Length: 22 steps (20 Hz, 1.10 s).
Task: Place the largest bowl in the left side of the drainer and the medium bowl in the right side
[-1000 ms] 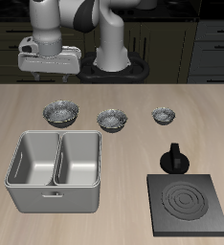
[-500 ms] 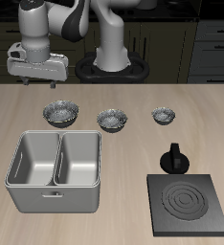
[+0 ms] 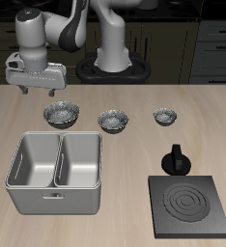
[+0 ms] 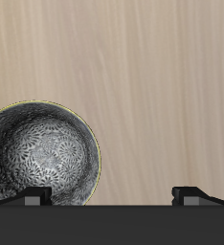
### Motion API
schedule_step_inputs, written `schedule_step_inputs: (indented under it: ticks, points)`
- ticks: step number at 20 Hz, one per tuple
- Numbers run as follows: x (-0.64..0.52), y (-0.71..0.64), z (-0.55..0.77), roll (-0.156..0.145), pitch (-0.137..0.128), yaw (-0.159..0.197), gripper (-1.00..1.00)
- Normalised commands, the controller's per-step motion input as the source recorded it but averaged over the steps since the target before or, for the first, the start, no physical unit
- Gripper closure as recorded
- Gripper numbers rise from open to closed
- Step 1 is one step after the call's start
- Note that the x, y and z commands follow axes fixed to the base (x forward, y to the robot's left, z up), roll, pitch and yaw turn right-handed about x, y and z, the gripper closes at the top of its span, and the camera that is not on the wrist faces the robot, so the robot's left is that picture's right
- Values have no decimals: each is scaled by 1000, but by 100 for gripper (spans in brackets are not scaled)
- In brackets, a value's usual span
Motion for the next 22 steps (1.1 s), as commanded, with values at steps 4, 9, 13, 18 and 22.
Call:
schedule_step_inputs:
  ticks: [4,9,13,18,22]
  points:
    - [-8,-52,-326,57,14,-21,-100]
    - [-2,-2,-336,24,39,-3,-100]
    - [-12,-25,-318,-11,44,-50,-100]
    - [52,46,-223,0,31,-39,100]
    - [40,168,-140,43,23,2,100]
